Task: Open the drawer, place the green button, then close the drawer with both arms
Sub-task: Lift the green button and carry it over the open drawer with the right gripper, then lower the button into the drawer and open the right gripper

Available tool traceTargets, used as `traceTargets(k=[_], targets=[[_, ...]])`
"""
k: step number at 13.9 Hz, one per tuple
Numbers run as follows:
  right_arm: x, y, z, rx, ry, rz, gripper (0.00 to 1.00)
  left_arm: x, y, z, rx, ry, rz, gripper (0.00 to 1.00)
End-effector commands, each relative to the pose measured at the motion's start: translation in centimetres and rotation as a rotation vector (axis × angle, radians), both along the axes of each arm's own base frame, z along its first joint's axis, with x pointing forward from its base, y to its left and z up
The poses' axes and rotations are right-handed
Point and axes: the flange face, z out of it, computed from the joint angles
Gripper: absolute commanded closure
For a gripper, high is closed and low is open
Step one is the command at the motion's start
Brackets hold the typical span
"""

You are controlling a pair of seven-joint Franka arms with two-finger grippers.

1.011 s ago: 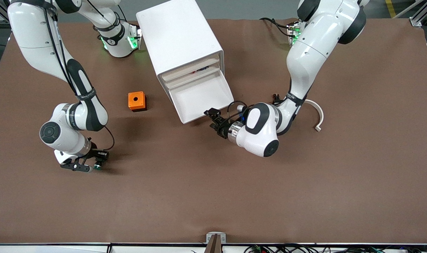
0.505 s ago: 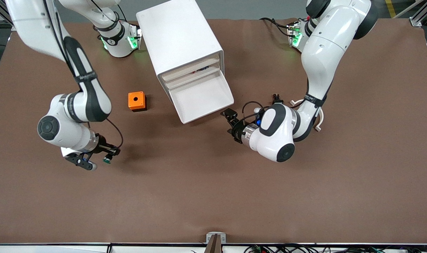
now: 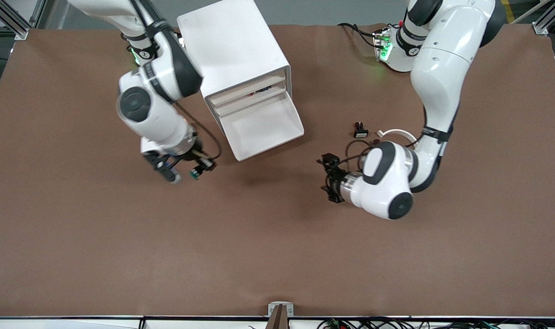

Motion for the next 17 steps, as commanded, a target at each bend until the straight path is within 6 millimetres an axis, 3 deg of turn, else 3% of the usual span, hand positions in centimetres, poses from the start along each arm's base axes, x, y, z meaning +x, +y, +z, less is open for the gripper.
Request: traceTargets(k=[1, 2, 3, 5, 7, 9, 14, 15, 17], targets=[[-3.3, 5.8, -0.2, 0.006, 0.013, -0.106, 1.0, 0.3, 1.4, 0.4, 0.033, -0.077, -0.117, 0.0], [-4.4, 7.6, -0.7, 0.004, 0.023, -0.143, 1.0, 0.3, 1.6, 0.5, 0.074, -0.094, -0.148, 0.0], [-5.5, 9.1, -1.3, -0.001, 0.037, -0.17, 1.0, 0.2, 1.3, 2.0, 0.126, -0.135, -0.196, 0.0], [-7.4, 11.2, -2.2, -0.017, 0.058, -0.204, 1.0, -0.4, -0.2, 9.3, 0.214, -0.279, -0.283, 0.0], [-8.5, 12.4, -3.5, -0.036, 0.078, -0.216, 1.0, -1.4, 0.3, 14.9, 0.227, -0.314, -0.309, 0.0], [-9.2, 13.2, -5.2, -0.055, 0.099, -0.234, 1.0, -2.3, 0.0, 18.8, 0.201, -0.37, -0.37, 0.0], [-9.8, 16.6, -8.2, -0.078, 0.136, -0.351, 1.0, -6.4, -3.5, 24.5, 0.085, -0.536, -1.014, 0.0], [-10.1, 17.1, -8.7, -0.083, 0.139, -0.354, 1.0, -7.4, -4.4, 25.0, 0.051, -0.559, -1.161, 0.0], [-10.4, 17.4, -9.3, -0.09, 0.144, -0.35, 1.0, -7.5, -4.7, 23.9, -0.005, -0.562, -1.299, 0.0]])
